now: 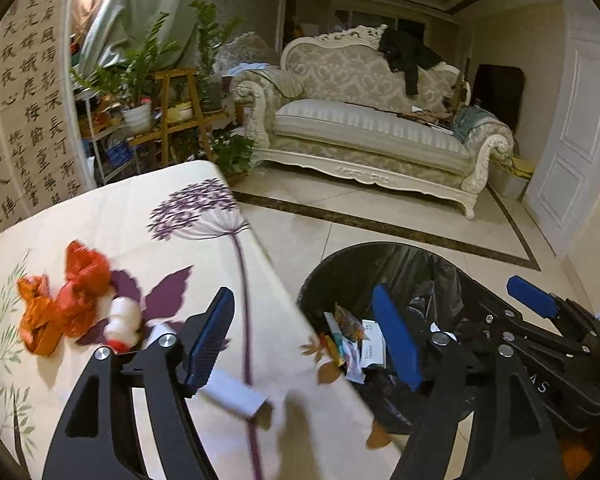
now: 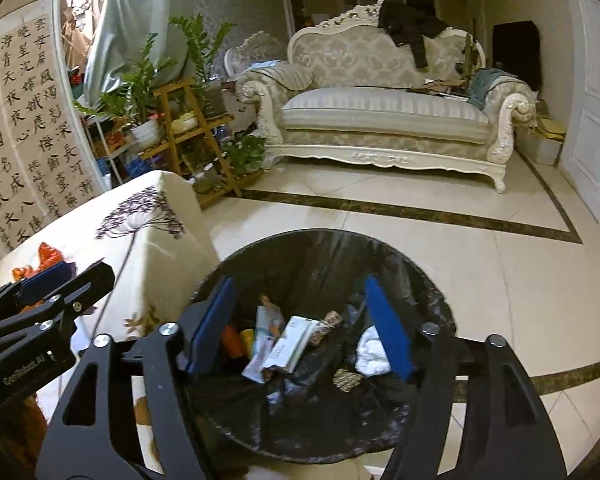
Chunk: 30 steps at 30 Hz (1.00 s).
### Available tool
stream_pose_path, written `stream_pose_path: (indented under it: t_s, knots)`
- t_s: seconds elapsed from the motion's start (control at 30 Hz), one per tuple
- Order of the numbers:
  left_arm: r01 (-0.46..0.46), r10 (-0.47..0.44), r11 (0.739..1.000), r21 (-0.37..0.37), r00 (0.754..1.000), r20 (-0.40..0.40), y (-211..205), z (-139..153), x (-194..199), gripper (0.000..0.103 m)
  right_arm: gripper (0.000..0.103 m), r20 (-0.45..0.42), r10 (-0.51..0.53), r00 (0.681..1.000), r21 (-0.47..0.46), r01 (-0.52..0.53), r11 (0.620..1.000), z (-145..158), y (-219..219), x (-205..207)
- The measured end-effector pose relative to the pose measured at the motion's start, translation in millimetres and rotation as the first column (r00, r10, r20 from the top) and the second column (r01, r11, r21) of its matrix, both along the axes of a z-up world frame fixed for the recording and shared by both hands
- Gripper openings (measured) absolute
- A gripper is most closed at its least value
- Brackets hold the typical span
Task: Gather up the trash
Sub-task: 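Return the left tool to the bed and grasp the orange plastic bag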
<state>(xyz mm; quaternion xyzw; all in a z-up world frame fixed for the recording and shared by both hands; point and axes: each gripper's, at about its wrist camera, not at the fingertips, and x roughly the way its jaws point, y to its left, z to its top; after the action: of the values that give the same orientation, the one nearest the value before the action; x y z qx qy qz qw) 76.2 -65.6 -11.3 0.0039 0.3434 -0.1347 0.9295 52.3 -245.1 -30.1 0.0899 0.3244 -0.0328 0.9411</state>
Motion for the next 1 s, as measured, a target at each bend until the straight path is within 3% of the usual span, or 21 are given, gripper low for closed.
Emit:
stream_pose_path:
  t_s: [0.37, 0.73, 1.0]
  knots:
    - [-0.158, 0.158, 0.987, 0.005, 0.987, -0.017, 67.2, 1.5, -14.8, 0.074, 0.068, -0.017, 0.133, 0.991, 0.012, -0.133, 0.991, 7.1, 55.8, 5.0]
    - [-0.378, 0.378, 0.926, 0.013, 0.925, -0.033, 160.6, -2.3, -9.2, 0.075, 0.068, -0.018, 0.258, 0.966, 0.007, -0.258, 0.966, 16.4, 120.6, 18.2]
    - [-0.423, 0.422, 0.906, 0.003, 0.903, -0.075, 196.4, -11.1, 6.5, 0.076, 0.068, -0.030, 0.323, 0.946, 0.000, -0.323, 0.946, 17.4, 162.4, 33.8]
